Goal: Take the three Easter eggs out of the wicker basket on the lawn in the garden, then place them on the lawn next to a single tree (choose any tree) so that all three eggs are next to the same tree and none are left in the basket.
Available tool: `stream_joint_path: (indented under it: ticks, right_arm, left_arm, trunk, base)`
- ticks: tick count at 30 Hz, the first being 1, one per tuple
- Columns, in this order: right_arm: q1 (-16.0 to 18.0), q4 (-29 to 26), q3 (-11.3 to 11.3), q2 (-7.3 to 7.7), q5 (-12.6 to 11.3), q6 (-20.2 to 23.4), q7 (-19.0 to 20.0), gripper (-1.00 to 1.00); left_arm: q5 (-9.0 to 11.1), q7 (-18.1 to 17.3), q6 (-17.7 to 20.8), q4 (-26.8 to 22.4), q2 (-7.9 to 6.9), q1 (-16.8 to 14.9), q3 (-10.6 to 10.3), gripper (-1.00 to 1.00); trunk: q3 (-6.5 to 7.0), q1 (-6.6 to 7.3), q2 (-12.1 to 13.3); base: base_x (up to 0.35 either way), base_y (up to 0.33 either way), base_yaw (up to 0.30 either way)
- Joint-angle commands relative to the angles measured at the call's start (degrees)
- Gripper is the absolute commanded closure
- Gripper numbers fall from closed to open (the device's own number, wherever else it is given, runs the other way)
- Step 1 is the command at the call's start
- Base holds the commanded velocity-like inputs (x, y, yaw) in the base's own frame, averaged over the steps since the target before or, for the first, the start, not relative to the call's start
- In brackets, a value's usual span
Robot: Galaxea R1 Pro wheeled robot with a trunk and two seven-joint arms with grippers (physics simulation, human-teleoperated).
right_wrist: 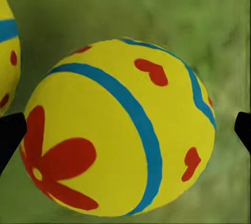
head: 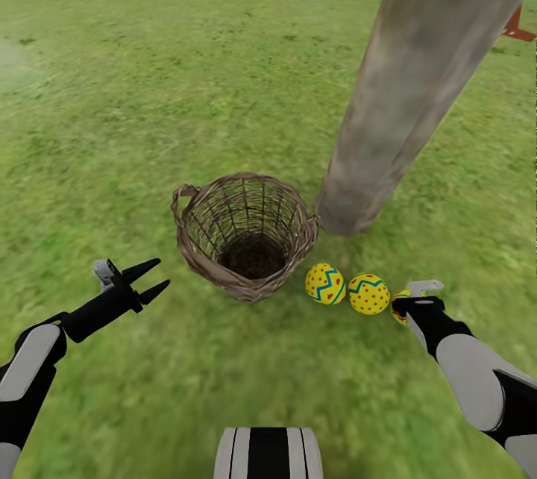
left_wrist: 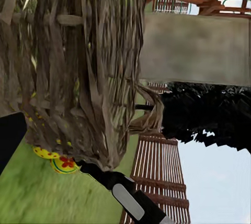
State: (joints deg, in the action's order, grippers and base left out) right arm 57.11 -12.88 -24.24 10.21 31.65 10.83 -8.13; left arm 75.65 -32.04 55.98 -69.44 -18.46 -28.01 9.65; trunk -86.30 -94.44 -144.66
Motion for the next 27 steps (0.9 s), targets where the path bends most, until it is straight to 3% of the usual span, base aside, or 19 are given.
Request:
stream_joint_path:
  ticks: [1,11,17,23,27]
  right_arm:
    - [0.0,-0.4,-0.2,-0.02,0.3,0.3,0.0,-1.00]
    - [0.0,-0.8,-0.2,0.35,0.3,1.0,0.4,-1.00]
    - [0.0,-3.7,-0.1,2.71,0.3,9.5,12.2,-1.00]
    - [0.0,-4.0,-0.2,4.35,0.2,12.1,15.3,-1.00]
    - [0.0,-4.0,0.0,5.91,0.3,14.6,25.7,-1.00]
  left_arm:
    - [-0.2,-0.2,0.3,0.0,0.00,0.0,0.1,-1.00]
    - [-0.5,-0.2,0.4,-0.1,-0.32,0.0,0.2,-1.00]
    - [-0.7,-0.2,0.3,-0.1,-0.57,0.0,0.4,-1.00]
    - [-0.5,-0.1,0.3,0.2,-4.63,0.0,0.3,-1.00]
    - [-0.7,-0.2,0.7,3.8,-6.78,0.0,1.7,-1.00]
  trunk:
    - [0.20,0.03,0.0]
    - [2.41,0.29,0.1]
    - [3.74,0.44,0.2]
    - [5.07,0.60,0.3]
    - [5.96,0.70,0.4]
  base:
    - [0.000,0.000,0.000]
    - [0.000,0.000,0.000]
    - [-0.032,0.000,0.000]
    - [-0.312,0.000,0.000]
    - [-0.259,0.000,0.000]
